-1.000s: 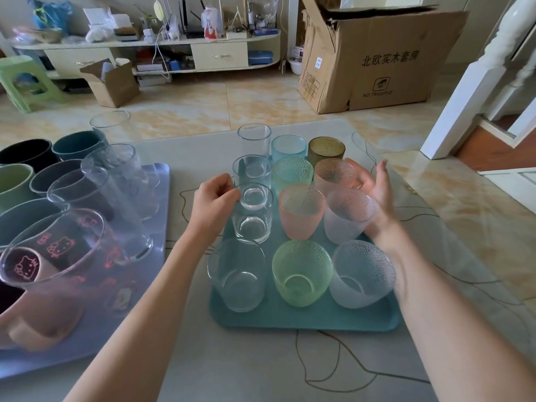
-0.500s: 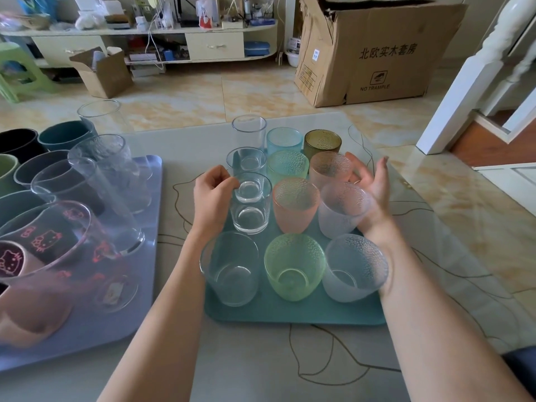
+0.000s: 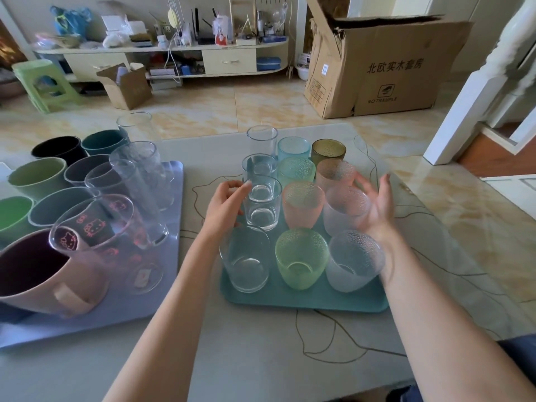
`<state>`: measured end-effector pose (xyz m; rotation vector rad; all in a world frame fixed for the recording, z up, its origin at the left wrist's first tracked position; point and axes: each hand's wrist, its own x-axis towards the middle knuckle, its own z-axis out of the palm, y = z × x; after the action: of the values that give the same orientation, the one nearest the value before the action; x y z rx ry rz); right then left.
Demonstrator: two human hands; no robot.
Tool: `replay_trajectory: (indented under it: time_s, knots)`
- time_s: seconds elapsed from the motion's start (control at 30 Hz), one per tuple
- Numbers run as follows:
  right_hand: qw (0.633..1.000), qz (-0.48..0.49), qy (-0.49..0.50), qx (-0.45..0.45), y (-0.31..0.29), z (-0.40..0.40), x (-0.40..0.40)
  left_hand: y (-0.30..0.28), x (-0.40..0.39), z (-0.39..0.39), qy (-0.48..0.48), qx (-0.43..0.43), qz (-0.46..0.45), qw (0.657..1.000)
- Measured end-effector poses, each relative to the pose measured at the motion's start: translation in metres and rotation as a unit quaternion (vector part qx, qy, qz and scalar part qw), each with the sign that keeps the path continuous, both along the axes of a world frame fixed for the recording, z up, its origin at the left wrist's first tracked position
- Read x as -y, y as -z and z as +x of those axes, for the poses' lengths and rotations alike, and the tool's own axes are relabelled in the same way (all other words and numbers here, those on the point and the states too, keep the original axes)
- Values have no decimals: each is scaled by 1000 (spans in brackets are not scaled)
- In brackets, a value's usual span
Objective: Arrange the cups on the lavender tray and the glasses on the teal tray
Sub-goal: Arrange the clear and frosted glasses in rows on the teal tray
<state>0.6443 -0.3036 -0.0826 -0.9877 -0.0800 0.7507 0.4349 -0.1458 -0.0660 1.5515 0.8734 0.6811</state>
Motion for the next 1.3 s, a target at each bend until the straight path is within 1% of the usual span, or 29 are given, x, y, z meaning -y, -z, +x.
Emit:
replay_trajectory:
  time_s: [0.07, 0.13, 0.3, 0.4, 0.47, 0.53, 0.6, 0.63, 0.7, 0.77, 0.83, 0.9, 1.13, 1.3]
  knots:
    - [1000, -20, -18, 10, 0, -5, 7, -3, 2, 3, 15, -7, 10, 1000]
    - [999, -24, -29, 14, 0, -9, 12, -5, 3, 3, 10, -12, 15, 1000]
    - [997, -53, -25, 43, -4, -14, 17, -5, 4, -4, 1, -25, 12, 1000]
    - [997, -56, -20, 41, -1, -12, 17, -6, 6, -6, 2, -23, 13, 1000]
    - [998, -56, -13, 34, 3, -12, 16, -7, 8, -7, 5, -19, -3, 1000]
    - [998, -54, -7, 27, 5, -13, 16, -9, 13, -15, -17, 28, -67, 997]
    - [998, -51, -6, 29, 8, -13, 15, -9, 24, -30, -73, 129, -155, 977]
    - [998, -49, -5, 31, 8, -13, 15, -7, 32, -39, -113, 185, -173, 961]
    - [998, -48, -6, 35, 9, -11, 15, -2, 53, -47, -176, 251, -151, 940]
    - [998, -43, -9, 41, 8, -10, 16, 7, 75, -44, -190, 272, -108, 937]
    - [999, -27, -7, 35, 10, -10, 15, 12, 90, -34, -192, 248, -58, 948]
    - [999, -22, 1, 31, 12, -10, 15, 12, 94, -27, -207, 231, -17, 951]
    - [1000, -15, 4, 25, 13, -11, 14, 15, 87, -17, -232, 234, -19, 944]
    - [999, -23, 4, 30, 9, -15, 15, 16, 87, -22, -239, 242, -5, 940]
